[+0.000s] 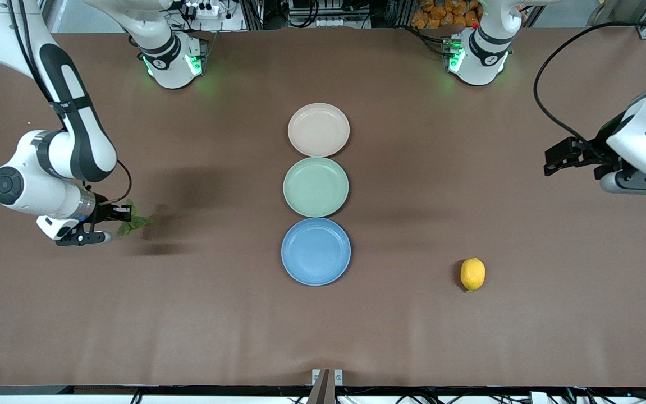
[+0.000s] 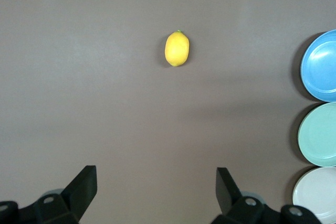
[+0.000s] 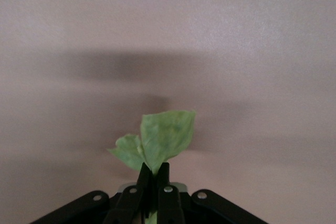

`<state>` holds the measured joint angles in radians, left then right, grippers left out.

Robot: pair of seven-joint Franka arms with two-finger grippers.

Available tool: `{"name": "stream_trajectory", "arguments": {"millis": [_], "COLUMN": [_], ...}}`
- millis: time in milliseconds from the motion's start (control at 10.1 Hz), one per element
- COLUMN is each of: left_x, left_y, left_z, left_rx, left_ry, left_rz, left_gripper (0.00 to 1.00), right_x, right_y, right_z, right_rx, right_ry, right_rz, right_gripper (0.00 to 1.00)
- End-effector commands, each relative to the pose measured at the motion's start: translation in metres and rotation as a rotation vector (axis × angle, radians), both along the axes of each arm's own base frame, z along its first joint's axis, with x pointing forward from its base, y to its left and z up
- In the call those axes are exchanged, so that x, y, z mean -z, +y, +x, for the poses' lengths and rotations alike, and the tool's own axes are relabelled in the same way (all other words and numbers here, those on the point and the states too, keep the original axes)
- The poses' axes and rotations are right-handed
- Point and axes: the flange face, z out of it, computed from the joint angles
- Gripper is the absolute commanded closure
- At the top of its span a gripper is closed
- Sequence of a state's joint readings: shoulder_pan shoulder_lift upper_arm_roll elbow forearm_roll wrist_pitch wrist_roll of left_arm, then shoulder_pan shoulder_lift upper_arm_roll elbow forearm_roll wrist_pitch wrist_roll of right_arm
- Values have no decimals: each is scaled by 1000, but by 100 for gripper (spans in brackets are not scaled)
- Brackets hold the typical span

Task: Pick lemon and lettuce from blue and beige plates
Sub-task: 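Lower the green lettuce onto the table and open the right gripper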

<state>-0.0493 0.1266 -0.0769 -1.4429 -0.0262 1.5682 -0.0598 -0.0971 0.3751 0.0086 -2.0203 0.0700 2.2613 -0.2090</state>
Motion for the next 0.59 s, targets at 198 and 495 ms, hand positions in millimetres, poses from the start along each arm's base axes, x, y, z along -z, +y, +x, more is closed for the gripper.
{"name": "stream_trajectory", "arguments": {"millis": [198, 495], "left_x": [-8, -6], "left_y": [9, 20], "left_z": [-32, -29], "left_rx": [-28, -46], "left_ry": [-7, -4], "left_rz": [4, 4], "left_gripper": [0, 0], "right_x": [20, 13], "right_y": [-3, -2], "right_z": [-2, 1], "right_rx": [4, 39], "right_ry": [26, 49], "right_rz": [27, 54], "right_gripper": [64, 20]}}
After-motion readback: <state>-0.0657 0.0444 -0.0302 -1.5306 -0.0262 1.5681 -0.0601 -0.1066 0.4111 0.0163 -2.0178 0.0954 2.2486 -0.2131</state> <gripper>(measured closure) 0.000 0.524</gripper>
